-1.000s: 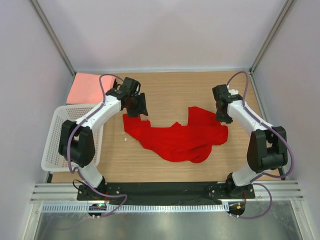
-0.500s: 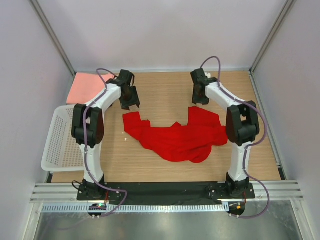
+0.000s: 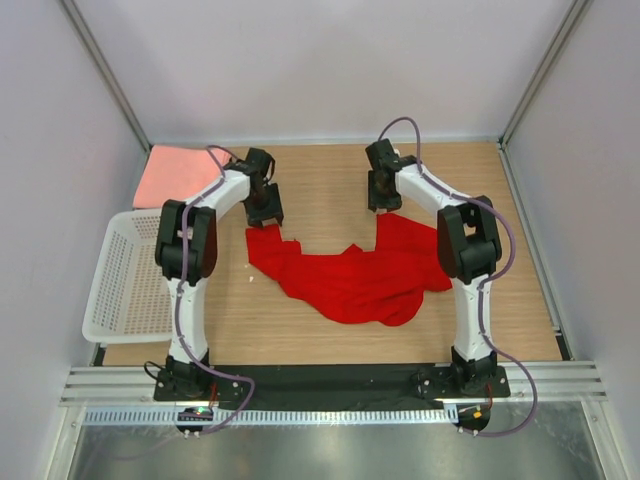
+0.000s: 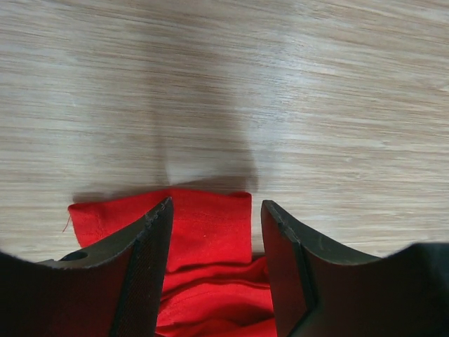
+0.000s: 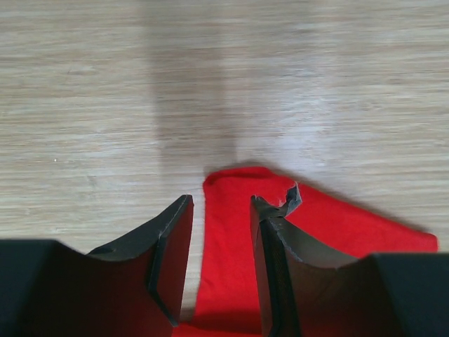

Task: Fold and stack the t-shirts
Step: Move the tshirt to the center of the board

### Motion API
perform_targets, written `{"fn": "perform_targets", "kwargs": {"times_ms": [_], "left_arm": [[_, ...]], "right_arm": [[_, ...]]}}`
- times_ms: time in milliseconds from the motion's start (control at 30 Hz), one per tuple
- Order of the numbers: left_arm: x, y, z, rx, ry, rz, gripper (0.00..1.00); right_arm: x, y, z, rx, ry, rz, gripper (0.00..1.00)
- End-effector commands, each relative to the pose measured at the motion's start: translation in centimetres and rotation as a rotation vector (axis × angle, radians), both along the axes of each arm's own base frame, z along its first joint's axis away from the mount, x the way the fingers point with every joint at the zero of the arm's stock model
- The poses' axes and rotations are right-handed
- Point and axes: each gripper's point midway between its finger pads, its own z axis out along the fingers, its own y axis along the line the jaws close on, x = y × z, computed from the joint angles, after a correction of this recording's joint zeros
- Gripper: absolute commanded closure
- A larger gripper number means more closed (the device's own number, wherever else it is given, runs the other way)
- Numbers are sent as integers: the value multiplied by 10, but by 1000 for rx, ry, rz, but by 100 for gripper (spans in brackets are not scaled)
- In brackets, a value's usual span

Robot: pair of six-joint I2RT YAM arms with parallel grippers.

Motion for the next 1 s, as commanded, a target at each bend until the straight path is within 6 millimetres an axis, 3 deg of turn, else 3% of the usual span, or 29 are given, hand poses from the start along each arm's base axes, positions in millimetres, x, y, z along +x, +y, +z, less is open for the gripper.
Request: {"fn": "perform_targets", "kwargs": {"times_ms": [0,267,367,400,467,500,533,567,667,700,733,767,800,867,900,933,967], "left_arm": [[14,-8,12,-26,-50,-26,45],[9,-5,-6,-9,0,-11,51],[6,-4,-7,2,12,-7,64],[7,-3,-5,5,8,-2,74],[6,-1,-2,14,12,5,85],[8,-2,6,12,1,4,98],[8,-2,10,11,2,4,100],[10,-2,19,9,-10,6,100],[18,8,67,45,-96,38,100],[19,13,80,63,-119,58,100],[24,16,114,58,-192,76,100],[26,23,127,82,-225,98,100],[26,26,142,84,-248,109,100],[28,32,173,82,-315,132,100],[27,34,177,86,-318,136,100],[23,36,180,91,-310,139,100],[20,38,183,94,-309,142,100]], "right_arm": [[6,2,-9,-32,-7,-10,55],[4,-13,-20,-104,3,-67,60],[4,-15,-23,-106,4,-83,61],[4,-16,-25,-103,8,-84,63],[4,-14,-25,-90,8,-87,78],[6,-13,-22,-88,3,-85,86],[6,-15,-18,-94,1,-88,99],[7,-17,-10,-103,-9,-87,99],[12,-45,43,-190,-86,-159,99],[15,-61,82,-224,-163,-215,99],[8,-74,99,-254,-172,-246,99],[7,-92,116,-267,-199,-293,99],[-1,-109,154,-288,-272,-345,99],[-12,-138,185,-310,-326,-417,99],[-19,-149,195,-328,-342,-443,99],[-31,-161,218,-340,-385,-479,99],[-37,-169,225,-347,-395,-497,99]]}}
